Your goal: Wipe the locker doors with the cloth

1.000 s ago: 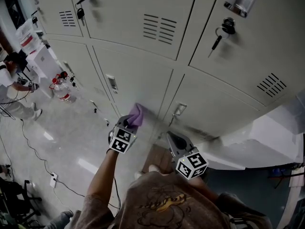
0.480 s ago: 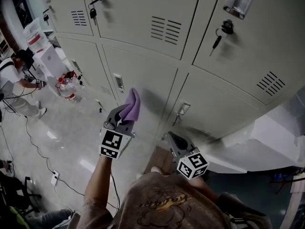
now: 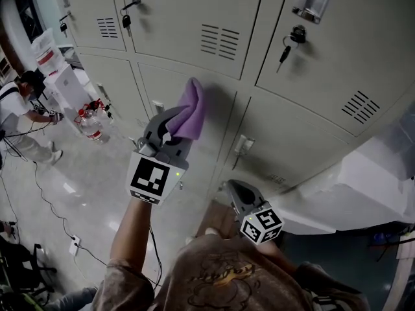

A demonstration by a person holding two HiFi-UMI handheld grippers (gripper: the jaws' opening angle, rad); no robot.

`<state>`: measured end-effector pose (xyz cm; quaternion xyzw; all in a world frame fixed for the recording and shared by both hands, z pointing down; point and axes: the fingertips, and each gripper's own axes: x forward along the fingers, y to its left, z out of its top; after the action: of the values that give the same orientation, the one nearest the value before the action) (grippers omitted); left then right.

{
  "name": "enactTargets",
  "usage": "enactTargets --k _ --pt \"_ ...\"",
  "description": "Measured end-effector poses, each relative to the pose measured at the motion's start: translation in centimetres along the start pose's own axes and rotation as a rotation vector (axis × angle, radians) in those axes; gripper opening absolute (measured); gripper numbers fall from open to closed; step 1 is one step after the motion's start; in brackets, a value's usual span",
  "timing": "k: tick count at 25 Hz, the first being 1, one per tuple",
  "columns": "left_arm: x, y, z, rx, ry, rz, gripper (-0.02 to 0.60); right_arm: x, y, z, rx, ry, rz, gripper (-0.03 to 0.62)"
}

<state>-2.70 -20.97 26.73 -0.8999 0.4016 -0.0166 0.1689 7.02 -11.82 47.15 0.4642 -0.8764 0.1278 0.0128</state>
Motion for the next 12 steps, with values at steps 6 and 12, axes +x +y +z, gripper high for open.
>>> enactTargets --k 6,12 --pt "2.1 -0.7 3.4 0.050 -0.051 -0.052 0.040 -0.9 -0.4 0.0 0.004 -0.004 -0.023 -0.003" --pt "4.4 -1.5 3.6 0.097 -0.033 -0.079 0.040 -1.5 -1.3 0.0 0.010 -0.010 -0.044 -0.003"
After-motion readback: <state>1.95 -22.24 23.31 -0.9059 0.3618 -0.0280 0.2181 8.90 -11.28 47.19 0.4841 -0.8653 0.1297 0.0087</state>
